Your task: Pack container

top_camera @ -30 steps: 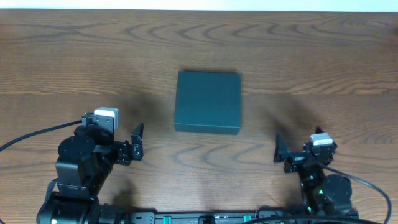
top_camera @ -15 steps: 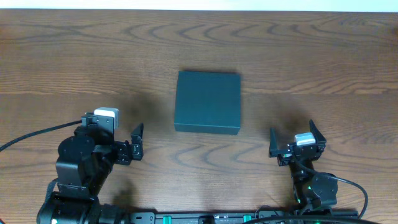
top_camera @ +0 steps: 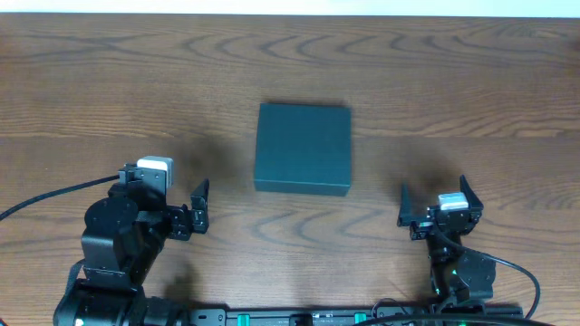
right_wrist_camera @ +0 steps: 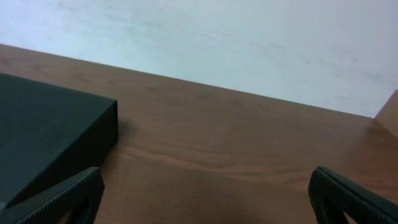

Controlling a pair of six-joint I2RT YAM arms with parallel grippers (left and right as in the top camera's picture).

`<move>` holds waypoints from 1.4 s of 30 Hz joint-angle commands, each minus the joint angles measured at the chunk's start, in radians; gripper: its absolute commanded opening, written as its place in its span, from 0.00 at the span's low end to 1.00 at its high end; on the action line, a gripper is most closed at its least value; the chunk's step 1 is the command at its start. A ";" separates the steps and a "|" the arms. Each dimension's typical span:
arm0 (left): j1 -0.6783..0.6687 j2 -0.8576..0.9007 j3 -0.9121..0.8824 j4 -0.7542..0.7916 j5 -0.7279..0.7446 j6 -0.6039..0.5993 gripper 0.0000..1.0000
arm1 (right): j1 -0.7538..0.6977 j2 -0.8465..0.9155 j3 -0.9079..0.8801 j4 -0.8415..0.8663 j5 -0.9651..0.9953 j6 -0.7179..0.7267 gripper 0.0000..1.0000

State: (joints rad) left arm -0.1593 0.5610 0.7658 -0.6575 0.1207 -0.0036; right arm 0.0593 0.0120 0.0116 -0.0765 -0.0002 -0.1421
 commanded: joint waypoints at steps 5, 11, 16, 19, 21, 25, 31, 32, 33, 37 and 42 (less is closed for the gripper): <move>-0.004 0.000 -0.003 0.000 -0.002 -0.012 0.99 | -0.010 -0.007 -0.006 0.002 0.003 0.018 0.99; -0.004 0.000 -0.003 0.000 -0.002 -0.012 0.99 | -0.010 -0.007 -0.006 0.002 0.003 0.018 0.99; -0.004 0.000 -0.003 0.000 -0.002 -0.012 0.99 | -0.010 -0.007 -0.006 0.002 0.003 0.018 0.99; -0.004 0.000 -0.003 0.000 -0.002 -0.012 0.99 | -0.010 -0.007 -0.006 0.002 0.003 0.018 0.99; -0.004 0.000 -0.003 0.000 -0.002 -0.012 0.99 | -0.010 -0.007 -0.006 0.002 0.003 0.018 0.99; -0.004 0.000 -0.003 0.000 -0.002 -0.012 0.99 | -0.010 -0.007 -0.006 0.002 0.003 0.018 0.99; -0.003 -0.002 -0.003 -0.031 -0.105 0.093 0.99 | -0.010 -0.007 -0.006 0.002 0.003 0.018 0.99; -0.003 -0.008 -0.004 -0.055 -0.102 0.092 0.99 | -0.010 -0.007 -0.006 0.002 0.003 0.018 0.99; -0.003 -0.016 -0.005 -0.076 -0.090 0.089 0.99 | -0.010 -0.007 -0.006 0.002 0.003 0.018 0.99; -0.003 -0.122 -0.051 -0.169 -0.021 0.089 0.99 | -0.010 -0.007 -0.006 0.002 0.003 0.018 0.99; -0.003 -0.300 -0.219 -0.076 -0.021 0.089 0.99 | -0.010 -0.007 -0.006 0.002 0.003 0.018 0.99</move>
State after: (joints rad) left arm -0.1593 0.3267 0.6254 -0.7601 0.0868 0.0692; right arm 0.0570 0.0120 0.0113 -0.0753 -0.0006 -0.1387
